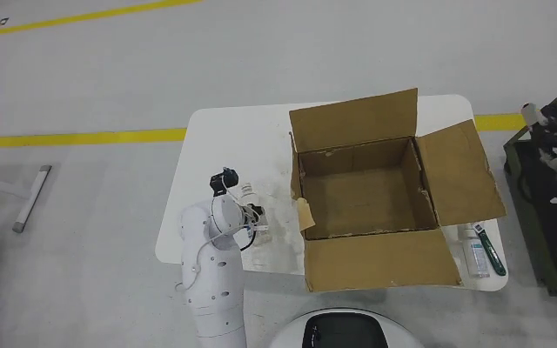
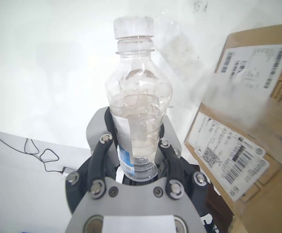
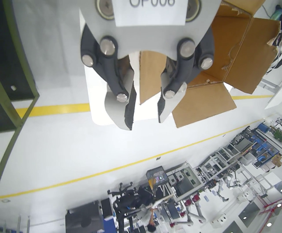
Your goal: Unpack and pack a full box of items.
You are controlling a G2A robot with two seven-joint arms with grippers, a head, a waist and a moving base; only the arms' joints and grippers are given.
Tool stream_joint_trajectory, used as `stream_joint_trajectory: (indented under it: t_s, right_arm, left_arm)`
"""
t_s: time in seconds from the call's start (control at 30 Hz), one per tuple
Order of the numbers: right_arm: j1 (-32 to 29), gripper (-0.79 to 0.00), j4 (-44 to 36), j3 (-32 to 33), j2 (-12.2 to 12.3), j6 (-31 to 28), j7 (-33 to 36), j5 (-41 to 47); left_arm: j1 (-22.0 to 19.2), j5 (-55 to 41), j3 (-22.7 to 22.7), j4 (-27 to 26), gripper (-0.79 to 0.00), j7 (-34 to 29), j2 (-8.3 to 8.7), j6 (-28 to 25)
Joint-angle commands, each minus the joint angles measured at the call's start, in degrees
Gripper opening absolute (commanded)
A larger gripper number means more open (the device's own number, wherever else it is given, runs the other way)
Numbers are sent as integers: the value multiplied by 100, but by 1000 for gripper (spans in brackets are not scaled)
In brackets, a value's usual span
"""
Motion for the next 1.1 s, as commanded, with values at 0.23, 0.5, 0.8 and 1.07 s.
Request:
stream_joint_trajectory:
  t_s: [0.23, 0.5, 0.8, 1.07]
  right_arm:
    - [-334, 0, 419, 204, 11, -12, 653, 974]
    - [-696, -188, 297, -9, -6, -49, 604, 1077]
    - [-820, -785, 301, -207, -13, 92, 527, 1191]
    - [-905, -785, 104, -565, -40, 207, 392, 1367]
  left_arm:
    - [-180, -494, 34, -952, -785, -239, 47, 122]
    - [-440, -1344, 168, -1655, -785, -239, 93, 281]
    - [-1193, -2194, 180, -2005, -785, -239, 237, 414]
    - [-1636, -3027, 522, -1612, -785, -239, 432, 580]
